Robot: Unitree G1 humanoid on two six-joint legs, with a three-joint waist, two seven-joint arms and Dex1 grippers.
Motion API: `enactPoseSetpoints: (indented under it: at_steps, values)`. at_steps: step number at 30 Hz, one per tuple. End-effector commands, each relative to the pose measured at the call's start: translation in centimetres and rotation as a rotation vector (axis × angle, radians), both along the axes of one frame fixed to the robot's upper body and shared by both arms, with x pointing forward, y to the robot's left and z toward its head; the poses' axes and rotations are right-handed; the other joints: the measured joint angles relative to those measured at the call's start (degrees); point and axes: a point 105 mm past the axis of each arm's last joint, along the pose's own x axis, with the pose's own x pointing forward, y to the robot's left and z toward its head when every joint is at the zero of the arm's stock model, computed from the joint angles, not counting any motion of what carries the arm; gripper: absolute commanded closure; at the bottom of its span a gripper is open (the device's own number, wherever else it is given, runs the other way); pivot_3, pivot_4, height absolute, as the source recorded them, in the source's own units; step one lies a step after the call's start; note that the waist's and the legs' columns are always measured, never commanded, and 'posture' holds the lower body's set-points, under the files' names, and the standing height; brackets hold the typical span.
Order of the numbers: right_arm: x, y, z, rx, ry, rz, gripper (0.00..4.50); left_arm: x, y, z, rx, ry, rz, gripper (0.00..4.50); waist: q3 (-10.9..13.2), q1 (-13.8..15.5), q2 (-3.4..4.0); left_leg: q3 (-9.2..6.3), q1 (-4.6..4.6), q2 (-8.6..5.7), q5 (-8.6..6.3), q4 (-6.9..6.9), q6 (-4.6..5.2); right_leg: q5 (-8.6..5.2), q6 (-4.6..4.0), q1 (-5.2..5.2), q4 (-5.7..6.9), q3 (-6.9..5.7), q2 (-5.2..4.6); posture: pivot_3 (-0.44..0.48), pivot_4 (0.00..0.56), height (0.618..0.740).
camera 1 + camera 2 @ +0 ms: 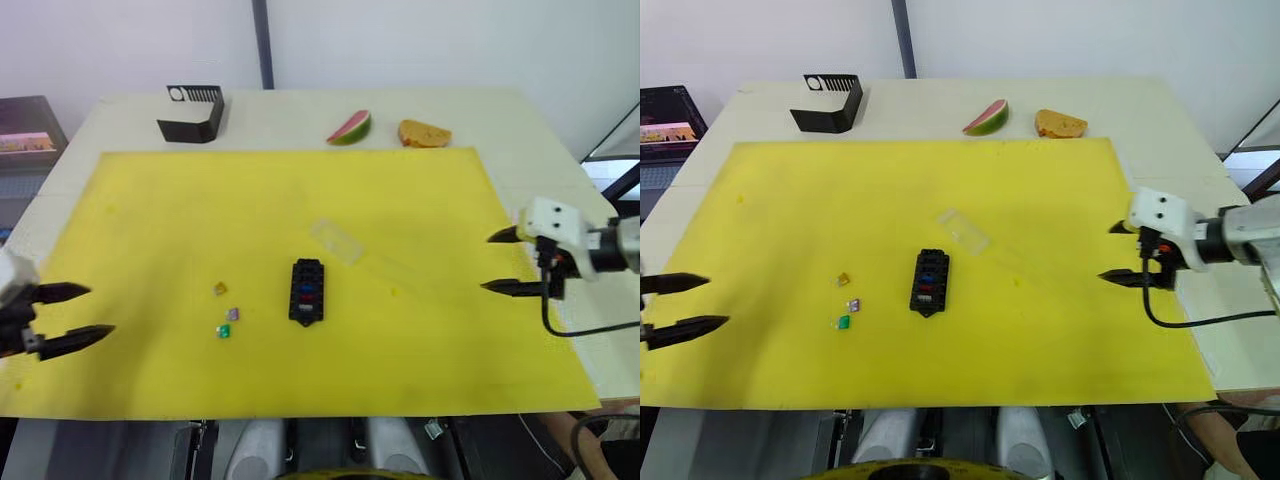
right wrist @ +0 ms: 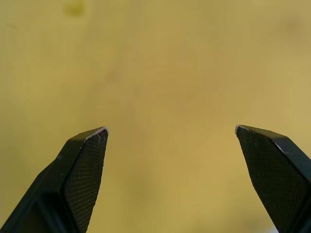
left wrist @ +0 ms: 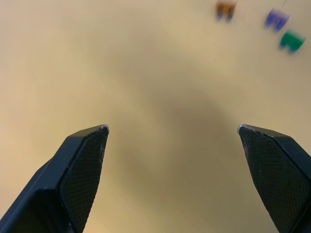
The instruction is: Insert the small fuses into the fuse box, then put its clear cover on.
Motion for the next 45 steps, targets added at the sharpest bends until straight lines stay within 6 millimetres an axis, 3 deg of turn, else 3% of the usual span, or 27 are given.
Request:
enactPoseSetpoints:
  at_steps: [1,4,10,14,17,22,25,28,45]
  values:
    - [0.2,0.8,1.6,0.001,-0.077,0.042,0.08,0.7,-0.8,1.5,0.021,-0.052,-0.052,0.0,0.0,0.0,0.01,0.0,0.01,0.0,0.0,0.0,-0.01,0.0,-0.01,0.0,0.01,0.0,-0.01,0.0,0.15,0.74]
    - [0.7,3.3,2.0,0.048,-0.109,0.109,0.08,1.5,-2.7,1.2,-0.027,-0.048,-0.122,0.0,0.0,-0.1,0.04,-0.01,0.02,0.01,-0.01,0.0,-0.01,0.0,0.0,0.0,0.02,0.01,-0.01,0.0,0.15,0.74]
    - [0.0,12.2,4.3,0.267,-0.113,0.362,0.08,2.2,-7.8,-0.1,-0.248,0.091,-0.276,0.0,0.06,-0.39,0.15,0.0,-0.07,0.02,0.01,-0.06,-0.05,0.09,0.16,-0.17,0.05,0.02,0.01,0.0,0.15,0.74]
    - [-1.5,17.3,4.7,0.354,-0.063,0.523,0.08,2.7,-9.6,-1.5,-0.42,0.231,-0.282,0.0,0.06,-0.15,0.15,-0.01,-0.09,0.02,0.01,-0.03,-0.05,0.09,0.16,-0.17,0.09,0.01,0.03,0.0,0.15,0.74]
    - [-1.8,19.5,4.2,0.358,-0.056,0.572,0.08,3.0,-10.6,-1.7,-0.571,0.319,-0.254,0.0,0.03,0.1,0.06,-0.02,-0.09,0.0,0.01,0.04,-0.04,0.1,0.16,-0.12,0.09,-0.01,0.03,0.0,0.15,0.74]
    - [-2.1,20.9,3.9,0.367,-0.043,0.598,0.08,3.3,-10.9,-2.1,-0.675,0.403,-0.208,0.0,0.03,-0.08,0.05,-0.01,-0.11,-0.03,0.03,0.09,-0.07,0.1,0.17,-0.12,0.09,0.0,0.02,0.0,0.15,0.74]
    - [-2.1,21.2,3.7,0.368,-0.042,0.603,0.0,3.2,-10.7,-3.0,-0.678,0.436,-0.197,0.82,0.02,-0.13,0.05,-0.01,-0.09,-0.02,0.15,0.07,-0.28,0.1,0.17,-0.15,0.14,0.0,0.03,0.0,0.15,0.74]
    - [-2.2,21.3,3.4,0.361,-0.035,0.605,0.0,3.5,-11.3,-3.8,-0.708,0.479,-0.191,2.25,0.02,-0.13,0.05,-0.01,-0.09,-0.02,0.15,0.07,-0.28,0.1,0.17,-0.16,0.15,0.0,0.03,0.0,0.15,0.74]
    - [-2.4,21.5,2.9,0.355,-0.023,0.581,0.0,6.2,-10.7,-4.0,-0.738,0.445,-0.127,2.25,0.0,-0.04,0.01,-0.01,-0.09,-0.03,0.17,0.07,-0.31,0.1,0.17,-0.17,0.17,-0.01,0.03,0.0,0.15,0.74]
